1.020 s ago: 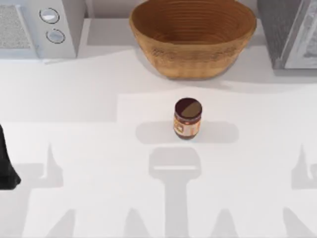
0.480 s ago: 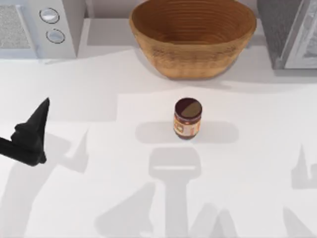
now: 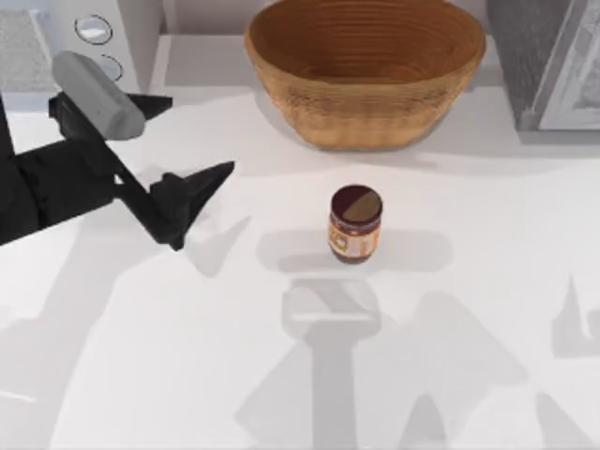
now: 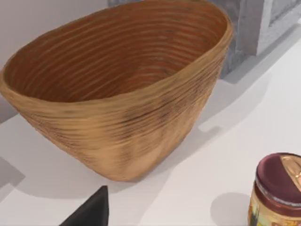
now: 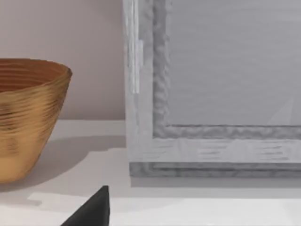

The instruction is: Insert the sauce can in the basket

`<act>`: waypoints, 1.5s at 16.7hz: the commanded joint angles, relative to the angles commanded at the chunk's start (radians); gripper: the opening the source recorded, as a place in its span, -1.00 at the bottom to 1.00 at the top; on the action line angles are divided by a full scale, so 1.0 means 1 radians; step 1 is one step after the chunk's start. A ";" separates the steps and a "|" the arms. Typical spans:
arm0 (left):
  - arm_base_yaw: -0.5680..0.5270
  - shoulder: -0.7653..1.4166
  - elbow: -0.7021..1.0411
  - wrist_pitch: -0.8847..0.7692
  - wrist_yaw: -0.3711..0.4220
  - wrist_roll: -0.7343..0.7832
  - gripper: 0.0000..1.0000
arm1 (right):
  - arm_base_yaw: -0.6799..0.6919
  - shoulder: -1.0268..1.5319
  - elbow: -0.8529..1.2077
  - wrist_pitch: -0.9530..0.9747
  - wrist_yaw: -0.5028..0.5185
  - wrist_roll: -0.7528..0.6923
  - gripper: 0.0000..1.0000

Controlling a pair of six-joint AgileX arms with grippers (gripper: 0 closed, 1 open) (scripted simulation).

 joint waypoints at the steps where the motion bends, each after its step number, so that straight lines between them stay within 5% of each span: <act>1: -0.014 0.104 0.043 0.037 0.048 0.023 1.00 | 0.000 0.000 0.000 0.000 0.000 0.000 1.00; 7: -0.087 0.620 0.265 0.226 0.298 0.130 1.00 | 0.000 0.000 0.000 0.000 0.000 0.000 1.00; 12: -0.120 0.833 0.360 0.307 0.410 0.167 1.00 | 0.000 0.000 0.000 0.000 0.000 0.000 1.00; 20: -0.132 0.860 0.380 0.321 0.410 0.158 1.00 | 0.000 0.000 0.000 0.000 0.000 0.000 1.00; 25: -0.242 0.954 0.493 0.379 0.314 0.070 1.00 | 0.000 0.000 0.000 0.000 0.000 0.000 1.00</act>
